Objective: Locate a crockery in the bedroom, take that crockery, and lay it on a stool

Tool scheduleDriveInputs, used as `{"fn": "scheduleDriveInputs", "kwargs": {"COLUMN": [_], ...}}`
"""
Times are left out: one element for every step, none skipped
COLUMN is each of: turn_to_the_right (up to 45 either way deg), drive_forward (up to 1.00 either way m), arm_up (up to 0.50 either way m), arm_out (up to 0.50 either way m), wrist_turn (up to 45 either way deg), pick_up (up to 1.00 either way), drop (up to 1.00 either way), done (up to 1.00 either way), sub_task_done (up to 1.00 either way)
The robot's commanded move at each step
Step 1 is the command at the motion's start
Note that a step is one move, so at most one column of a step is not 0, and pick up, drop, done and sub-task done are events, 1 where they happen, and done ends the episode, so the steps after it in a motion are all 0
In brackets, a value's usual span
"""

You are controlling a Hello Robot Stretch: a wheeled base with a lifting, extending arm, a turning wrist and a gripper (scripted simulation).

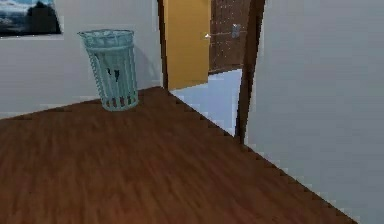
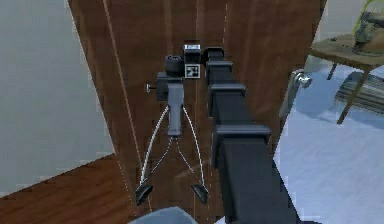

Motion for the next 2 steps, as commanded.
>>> {"fn": "scheduleDriveInputs", "kwargs": {"turn_to_the_right": [0.0, 0.0], "drive_forward": [1.0, 0.9], "arm_up": [0.0, 0.0], "arm_out": [0.0, 0.0], "wrist_turn": [0.0, 0.0], "pick_up": [0.0, 0.0], "drop": [0.0, 0.0], "done": [0.0, 0.0], "sub_task_done": [0.0, 0.0]}}
